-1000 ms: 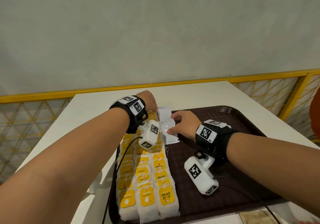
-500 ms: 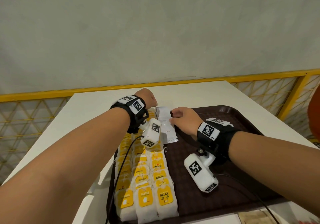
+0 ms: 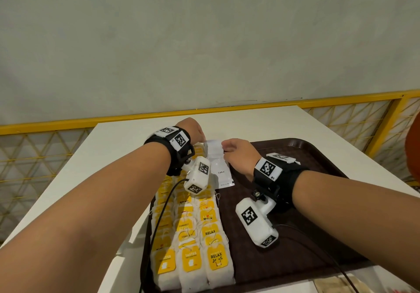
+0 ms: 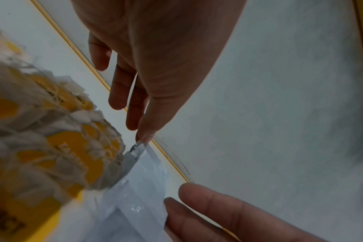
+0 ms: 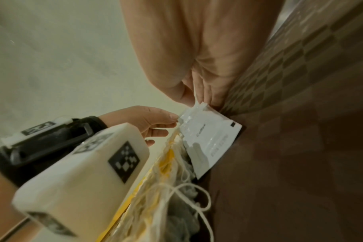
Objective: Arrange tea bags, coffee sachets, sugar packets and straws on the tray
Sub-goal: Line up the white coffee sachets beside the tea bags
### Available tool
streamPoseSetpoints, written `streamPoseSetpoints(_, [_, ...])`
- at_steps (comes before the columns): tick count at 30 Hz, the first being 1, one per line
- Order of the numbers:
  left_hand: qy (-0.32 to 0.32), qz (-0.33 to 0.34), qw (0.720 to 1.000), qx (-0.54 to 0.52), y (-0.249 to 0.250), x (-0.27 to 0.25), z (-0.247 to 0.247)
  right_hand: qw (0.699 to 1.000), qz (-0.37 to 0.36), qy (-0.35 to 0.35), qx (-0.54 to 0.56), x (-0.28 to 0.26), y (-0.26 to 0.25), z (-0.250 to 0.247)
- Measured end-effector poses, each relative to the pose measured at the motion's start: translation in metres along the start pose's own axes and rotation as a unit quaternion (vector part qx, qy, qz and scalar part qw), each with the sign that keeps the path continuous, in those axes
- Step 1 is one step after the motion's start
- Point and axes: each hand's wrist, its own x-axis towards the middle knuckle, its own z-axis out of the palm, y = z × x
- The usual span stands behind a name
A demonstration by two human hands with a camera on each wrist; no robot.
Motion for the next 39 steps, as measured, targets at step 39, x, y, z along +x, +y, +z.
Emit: streamPoseSetpoints(39, [-0.061, 0.064, 0.995, 0.047, 0.012, -0.024, 0.008, 0.999, -0.006, 0.013, -0.045, -0.024, 0.016, -0.002])
